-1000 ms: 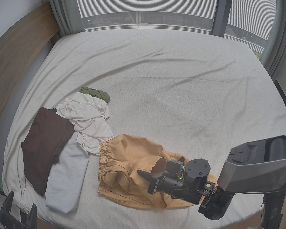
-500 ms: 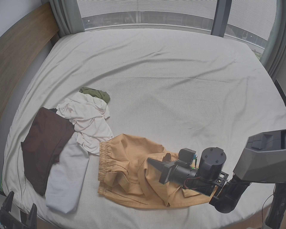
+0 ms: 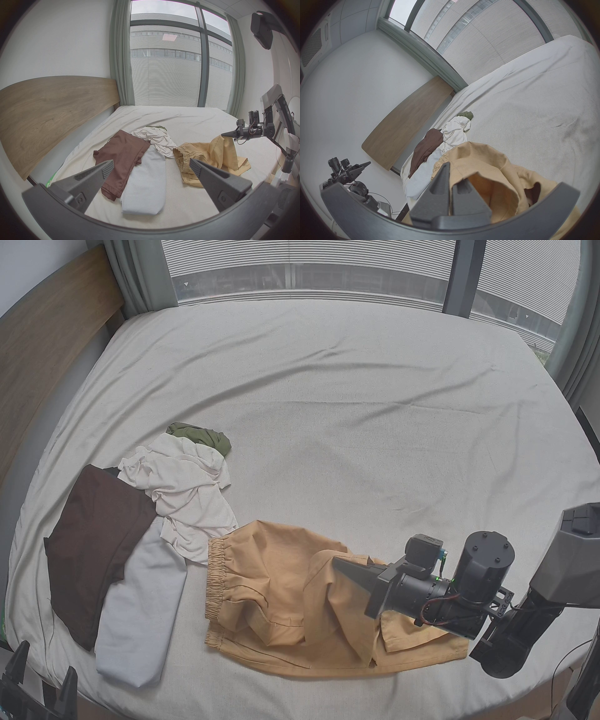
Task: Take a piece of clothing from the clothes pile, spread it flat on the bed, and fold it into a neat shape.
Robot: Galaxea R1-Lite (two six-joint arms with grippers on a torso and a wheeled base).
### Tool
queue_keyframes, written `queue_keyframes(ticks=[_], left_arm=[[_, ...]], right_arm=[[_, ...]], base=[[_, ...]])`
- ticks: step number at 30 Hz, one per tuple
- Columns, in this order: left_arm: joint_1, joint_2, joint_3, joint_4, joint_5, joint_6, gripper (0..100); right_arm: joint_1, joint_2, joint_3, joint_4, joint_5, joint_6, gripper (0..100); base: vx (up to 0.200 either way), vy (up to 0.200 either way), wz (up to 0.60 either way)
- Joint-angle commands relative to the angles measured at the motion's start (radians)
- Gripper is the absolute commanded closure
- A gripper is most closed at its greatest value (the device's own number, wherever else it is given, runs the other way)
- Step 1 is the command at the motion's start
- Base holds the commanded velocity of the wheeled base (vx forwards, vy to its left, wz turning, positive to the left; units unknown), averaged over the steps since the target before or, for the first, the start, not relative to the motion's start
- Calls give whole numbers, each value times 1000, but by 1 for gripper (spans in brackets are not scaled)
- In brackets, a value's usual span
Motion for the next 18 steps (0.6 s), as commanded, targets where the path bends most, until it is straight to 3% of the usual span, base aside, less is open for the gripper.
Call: queue_keyframes(ticks=[1,11,18], left_arm=[[0,-16,18,-1,-1,2,0],[0,-16,18,-1,-14,2,0],[0,-16,18,-2,-14,0,0]], right_arm=[[-26,-34,3,0,4,0,100],[-173,-76,11,1,83,1,100],[-229,-94,12,1,106,1,100]], base=[[0,0,0],[0,0,0],[0,0,0]])
